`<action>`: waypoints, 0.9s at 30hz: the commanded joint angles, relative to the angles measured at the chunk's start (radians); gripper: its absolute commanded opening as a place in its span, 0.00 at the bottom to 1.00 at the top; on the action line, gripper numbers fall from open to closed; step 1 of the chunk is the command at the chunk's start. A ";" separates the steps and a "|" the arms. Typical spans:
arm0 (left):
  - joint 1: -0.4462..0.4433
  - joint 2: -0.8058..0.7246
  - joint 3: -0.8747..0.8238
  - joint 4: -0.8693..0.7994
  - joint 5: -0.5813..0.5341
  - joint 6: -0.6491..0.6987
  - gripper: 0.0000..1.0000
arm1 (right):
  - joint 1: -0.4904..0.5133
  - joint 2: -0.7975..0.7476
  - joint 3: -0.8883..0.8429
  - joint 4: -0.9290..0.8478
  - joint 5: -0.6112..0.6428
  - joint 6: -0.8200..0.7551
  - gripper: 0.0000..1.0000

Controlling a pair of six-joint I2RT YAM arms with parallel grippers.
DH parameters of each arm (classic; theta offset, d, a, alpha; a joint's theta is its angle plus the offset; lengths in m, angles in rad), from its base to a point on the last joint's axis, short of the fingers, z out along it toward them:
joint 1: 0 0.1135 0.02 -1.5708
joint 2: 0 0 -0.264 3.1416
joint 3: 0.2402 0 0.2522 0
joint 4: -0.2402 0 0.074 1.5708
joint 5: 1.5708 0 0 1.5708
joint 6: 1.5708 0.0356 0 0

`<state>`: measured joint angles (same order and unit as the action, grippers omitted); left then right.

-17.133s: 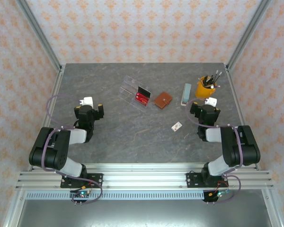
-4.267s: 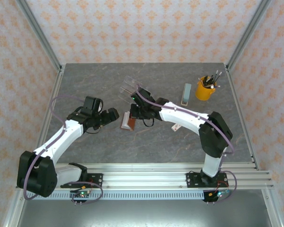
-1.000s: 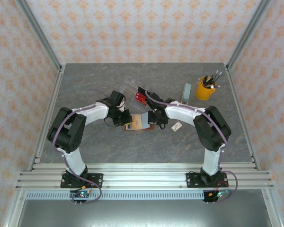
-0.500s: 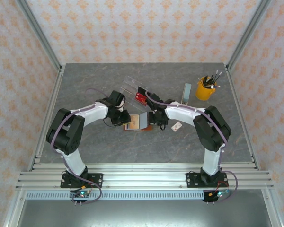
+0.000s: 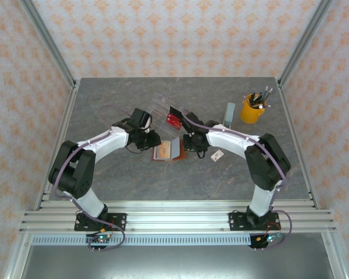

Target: Take the credit cards out of the card holder

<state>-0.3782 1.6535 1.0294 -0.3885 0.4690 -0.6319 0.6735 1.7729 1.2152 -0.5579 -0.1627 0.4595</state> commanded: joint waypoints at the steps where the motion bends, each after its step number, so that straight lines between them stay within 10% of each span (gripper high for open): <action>1: -0.007 -0.015 -0.023 0.019 -0.020 -0.024 0.26 | 0.005 -0.099 0.012 -0.046 0.059 0.010 0.33; 17: 0.036 -0.074 -0.120 0.054 -0.120 -0.083 0.29 | 0.092 0.083 0.233 0.017 -0.101 0.081 0.34; 27: 0.045 -0.092 -0.143 0.141 0.042 -0.067 0.30 | 0.063 0.201 0.179 0.141 -0.200 0.152 0.29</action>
<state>-0.3336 1.5658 0.8928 -0.3050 0.4461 -0.6994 0.7513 1.9865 1.4132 -0.4835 -0.3313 0.5694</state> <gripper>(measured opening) 0.305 0.290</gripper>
